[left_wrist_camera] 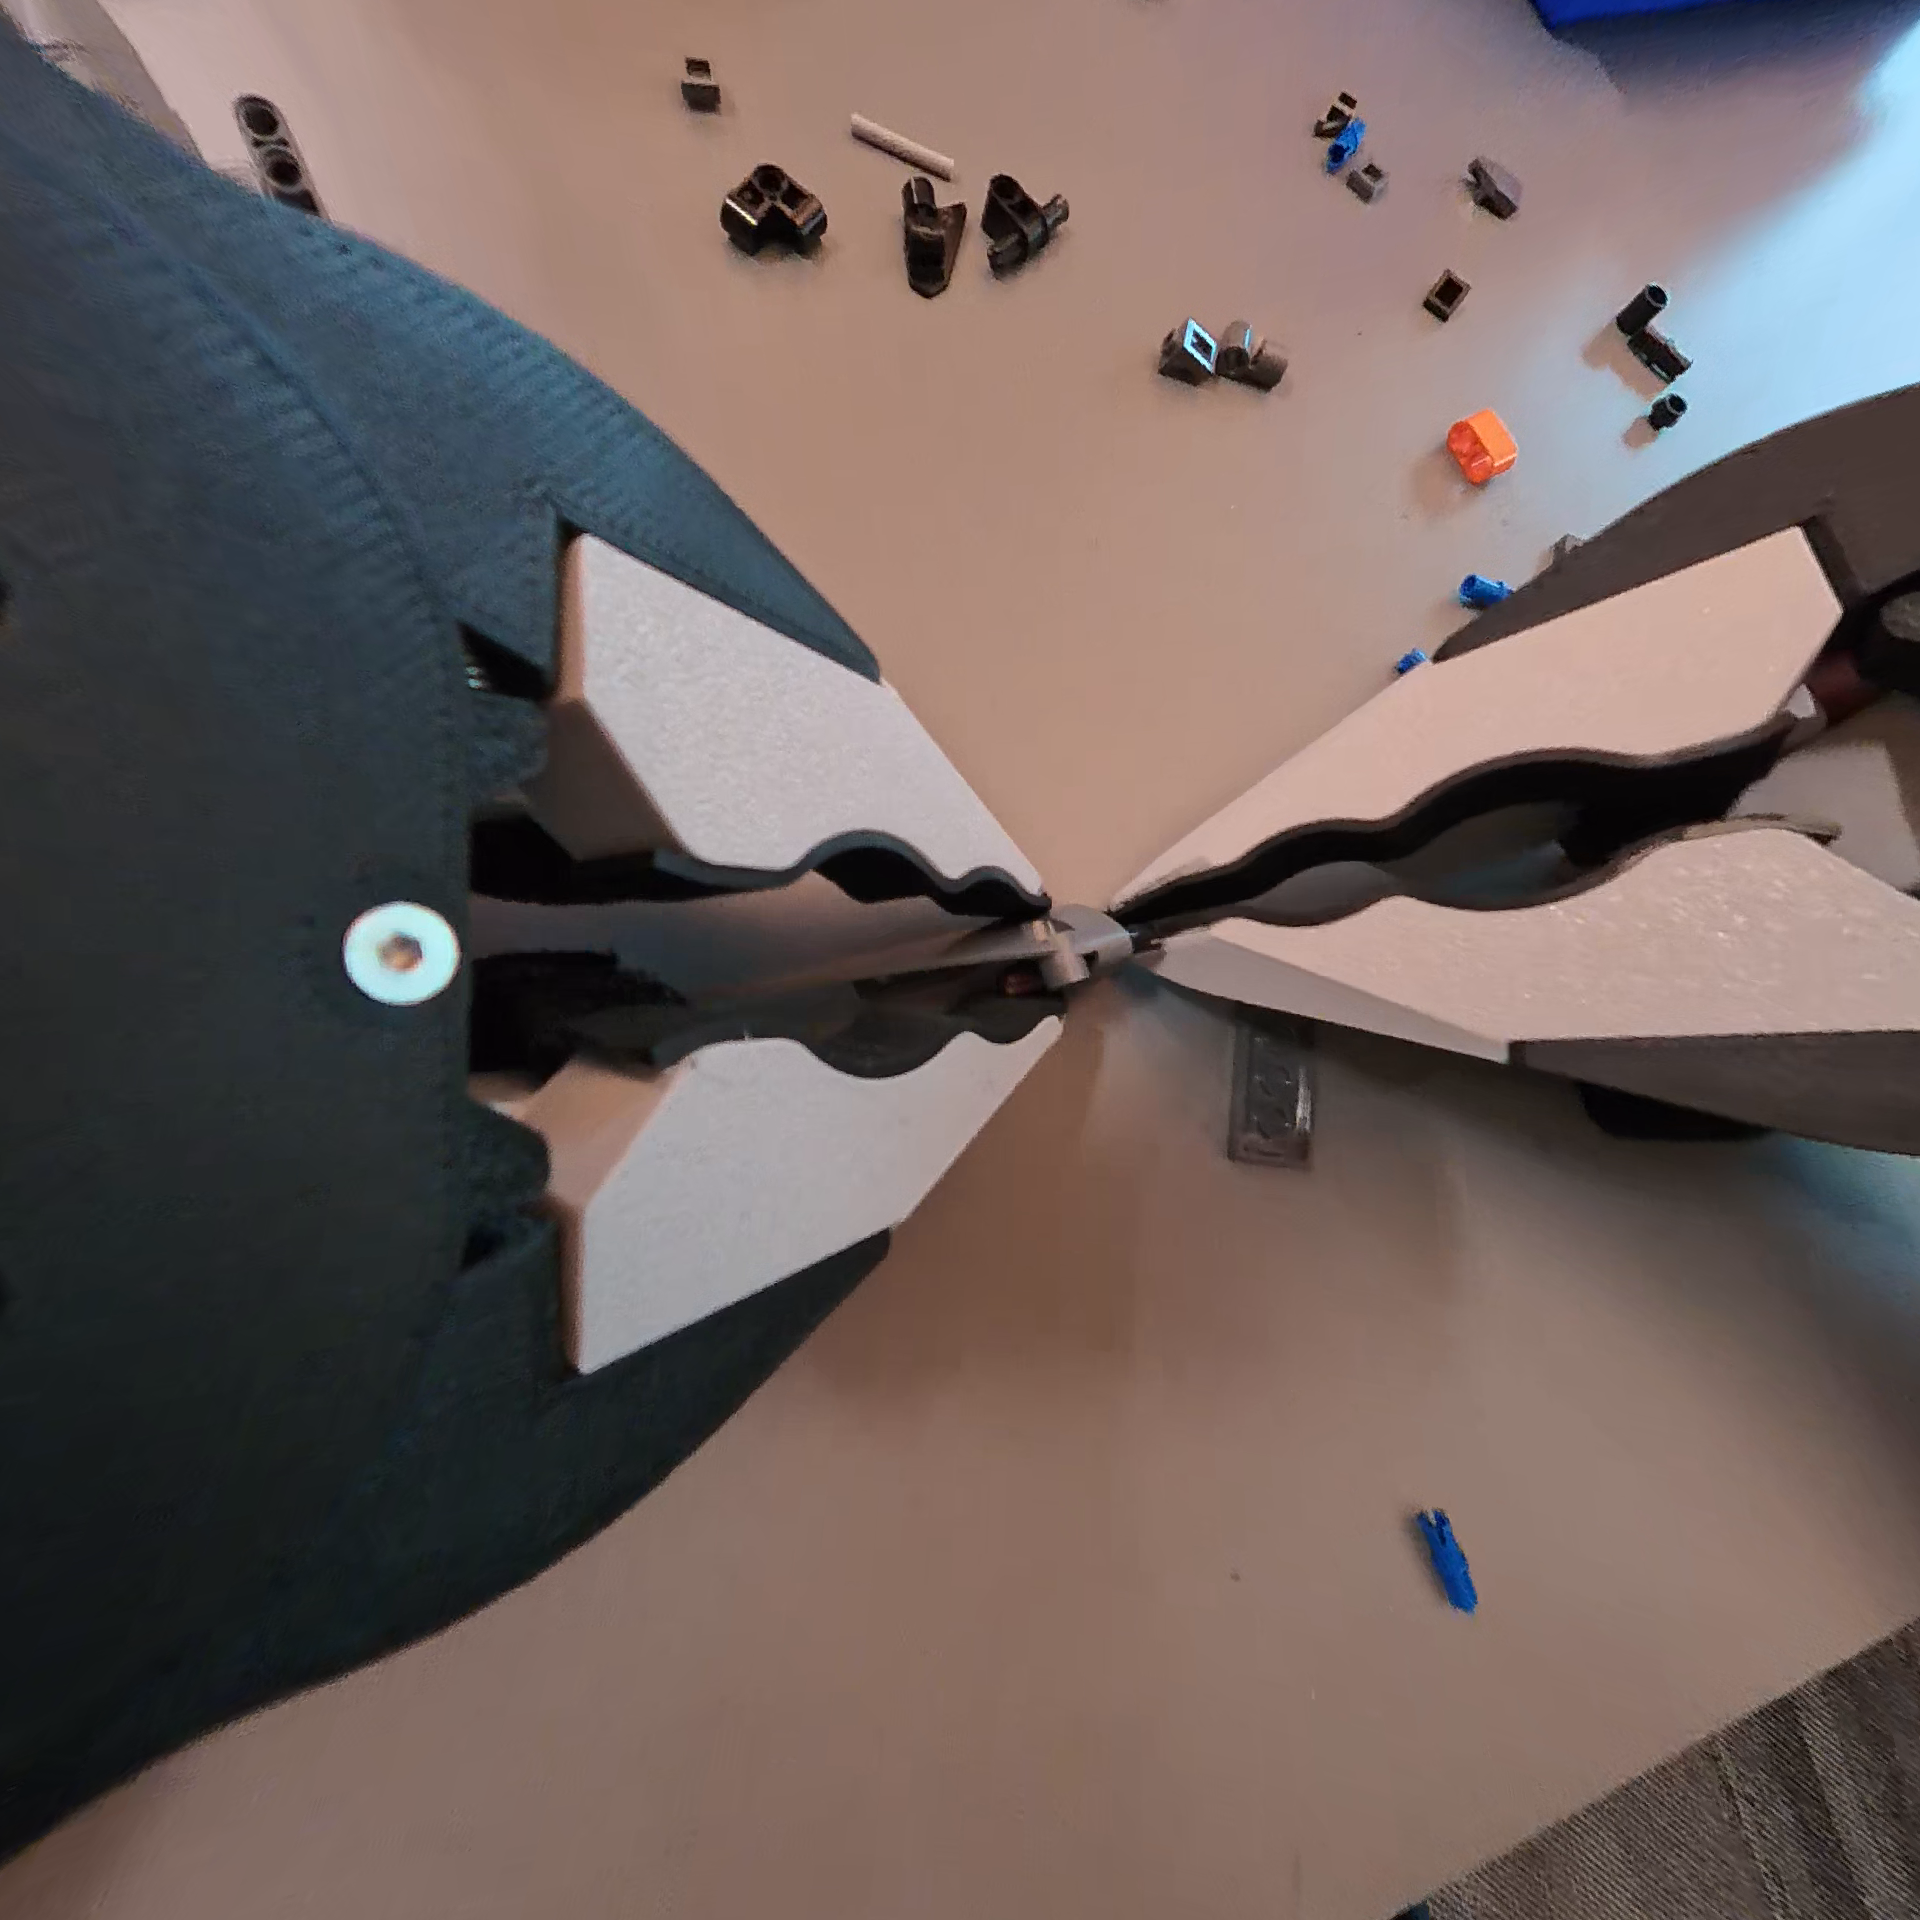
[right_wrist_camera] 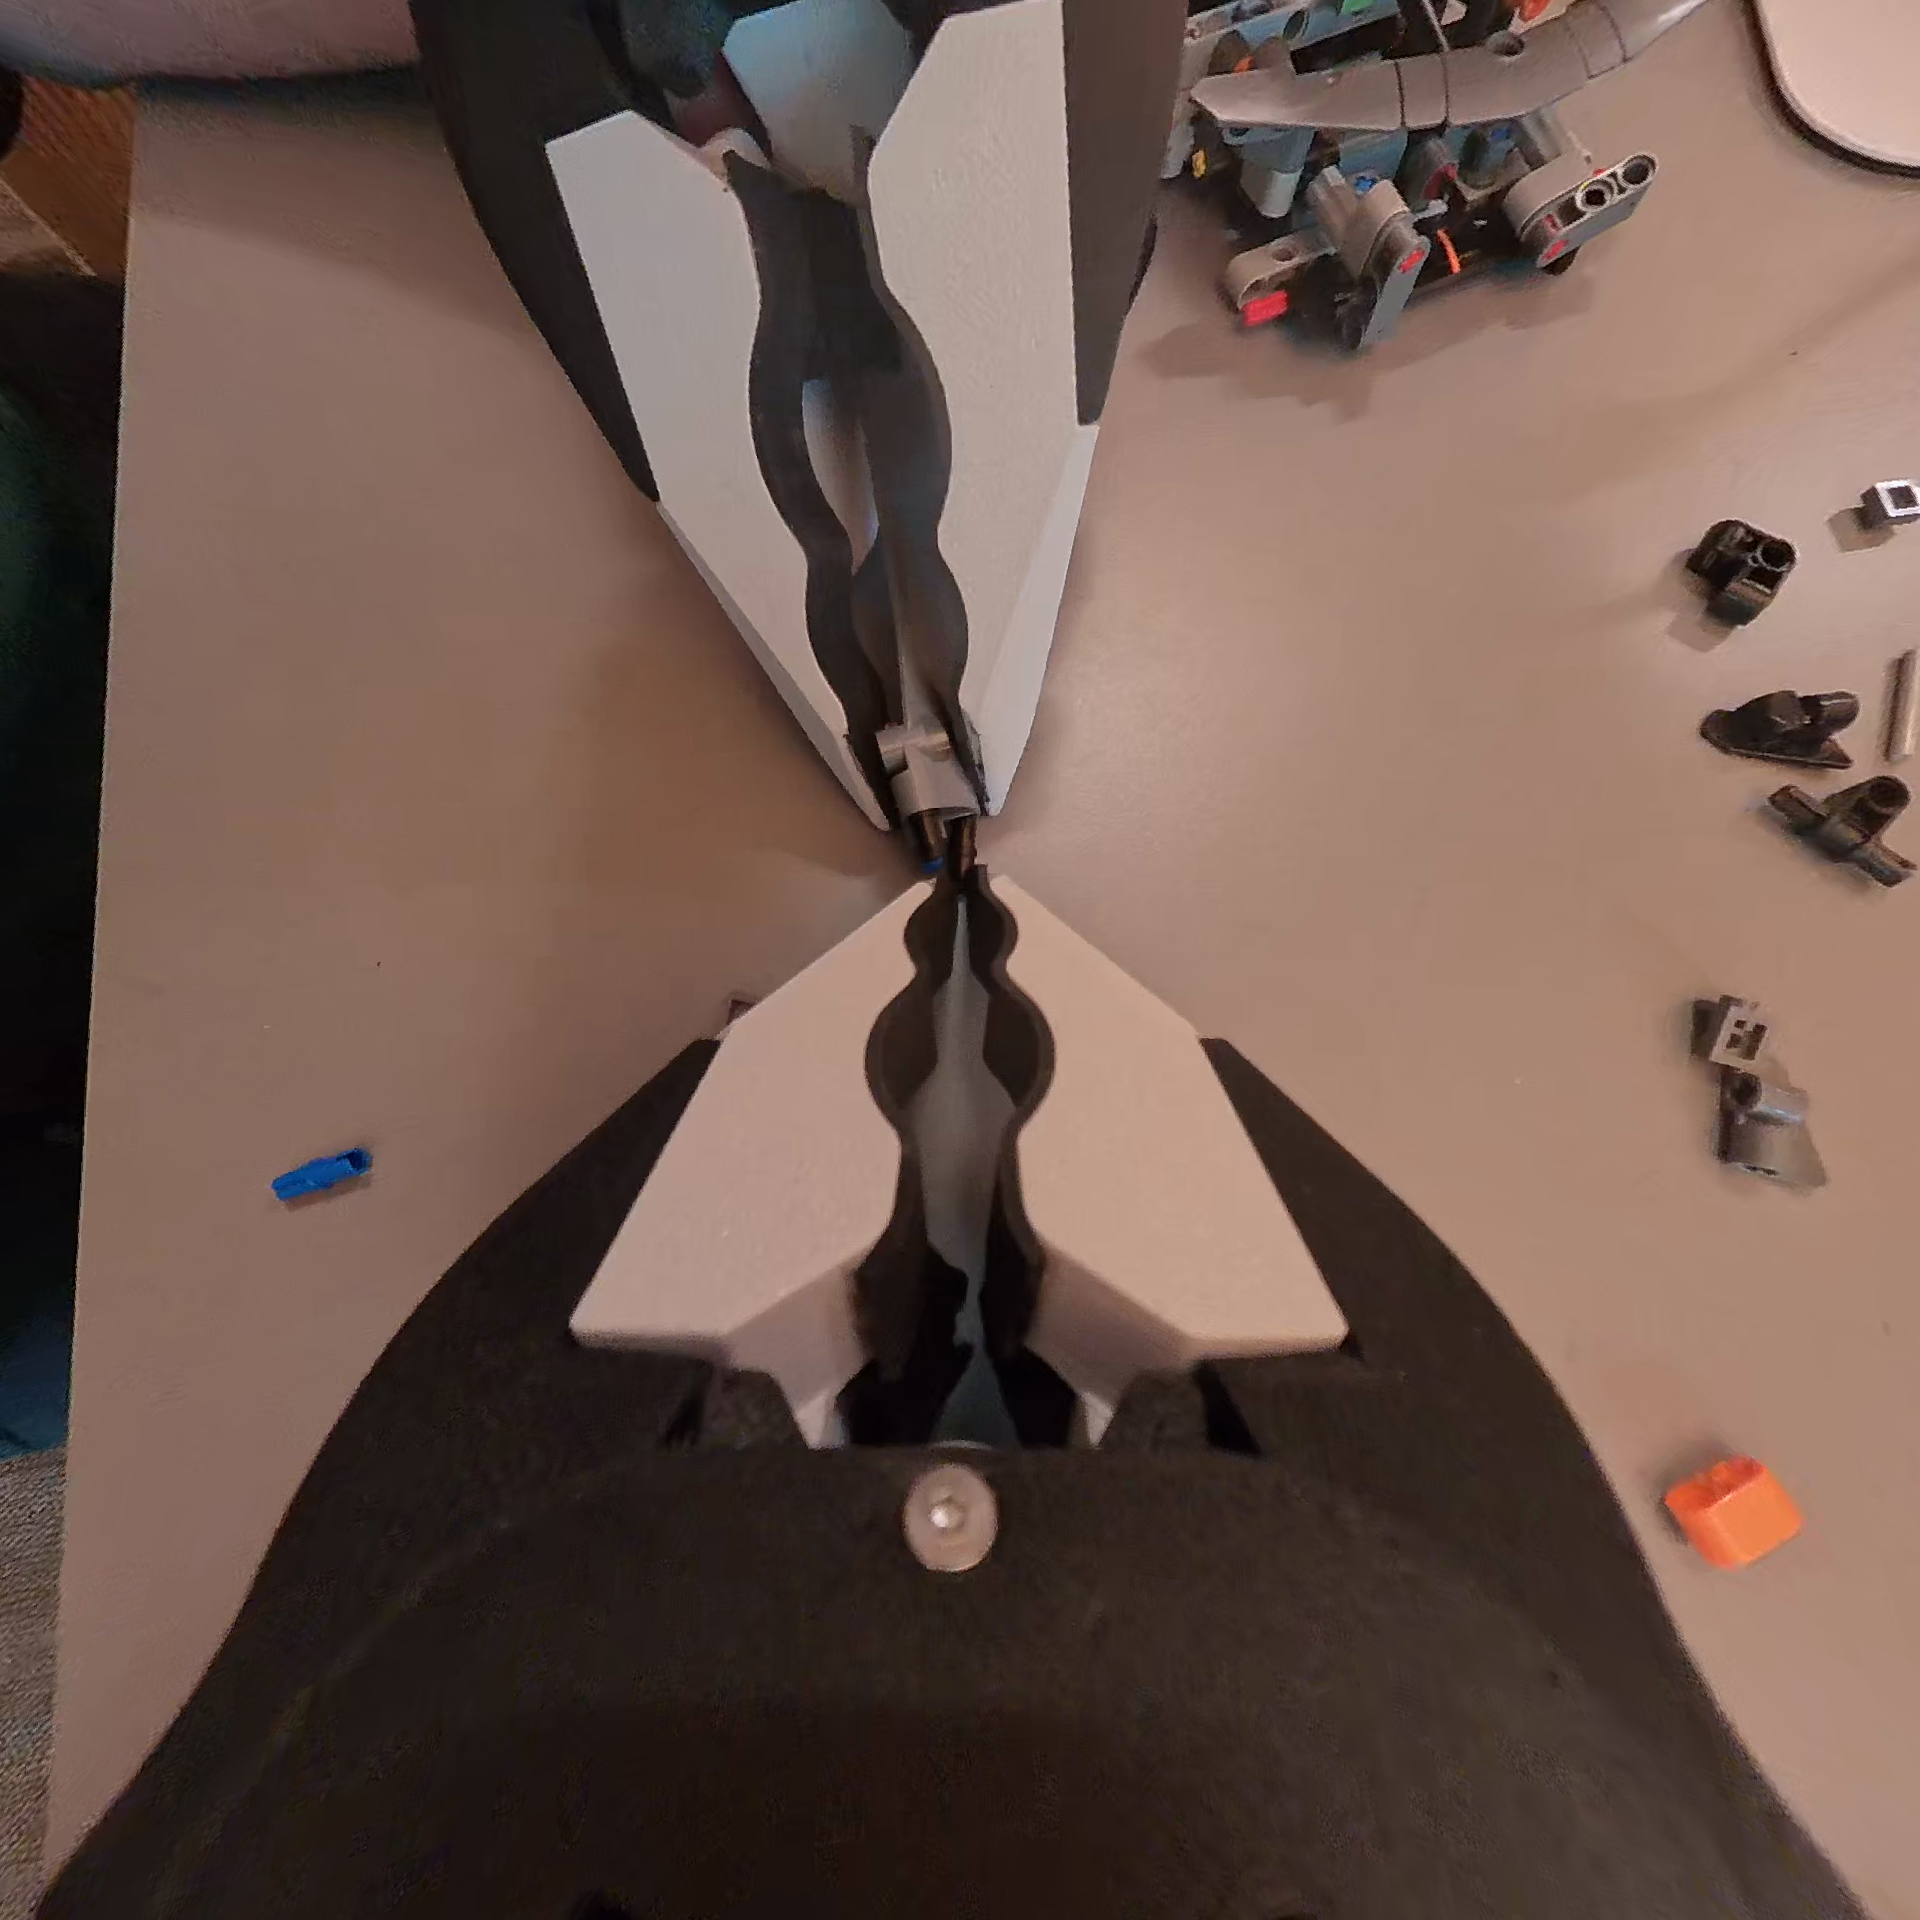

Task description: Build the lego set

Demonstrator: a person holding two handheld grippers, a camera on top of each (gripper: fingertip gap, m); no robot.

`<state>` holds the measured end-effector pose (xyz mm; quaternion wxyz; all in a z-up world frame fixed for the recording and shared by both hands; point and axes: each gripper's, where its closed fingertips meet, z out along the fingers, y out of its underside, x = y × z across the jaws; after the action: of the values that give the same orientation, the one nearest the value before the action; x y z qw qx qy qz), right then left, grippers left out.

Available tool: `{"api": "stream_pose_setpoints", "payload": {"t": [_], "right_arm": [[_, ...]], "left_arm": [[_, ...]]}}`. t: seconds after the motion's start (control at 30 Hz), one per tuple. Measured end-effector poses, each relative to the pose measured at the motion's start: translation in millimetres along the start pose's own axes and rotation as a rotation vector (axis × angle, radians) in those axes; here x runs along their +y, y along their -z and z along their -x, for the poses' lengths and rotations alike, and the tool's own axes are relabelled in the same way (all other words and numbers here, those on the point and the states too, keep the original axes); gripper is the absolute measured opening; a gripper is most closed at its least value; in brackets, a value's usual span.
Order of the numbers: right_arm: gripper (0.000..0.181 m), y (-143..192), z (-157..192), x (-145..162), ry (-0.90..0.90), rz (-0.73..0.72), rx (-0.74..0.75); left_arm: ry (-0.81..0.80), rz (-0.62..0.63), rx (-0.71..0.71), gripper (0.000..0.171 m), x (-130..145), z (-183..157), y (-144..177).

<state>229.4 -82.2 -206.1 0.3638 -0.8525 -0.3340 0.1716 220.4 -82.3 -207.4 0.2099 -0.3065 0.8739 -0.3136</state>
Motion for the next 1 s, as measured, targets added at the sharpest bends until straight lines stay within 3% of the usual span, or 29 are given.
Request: {"api": "stream_pose_setpoints", "payload": {"t": [1.0], "right_arm": [[0.0,0.5,3.7,1.9,0.099,0.028,-0.213]], "left_arm": [[0.027,-0.046,0.043,0.014,-0.3,-2.2,0.1]]}}
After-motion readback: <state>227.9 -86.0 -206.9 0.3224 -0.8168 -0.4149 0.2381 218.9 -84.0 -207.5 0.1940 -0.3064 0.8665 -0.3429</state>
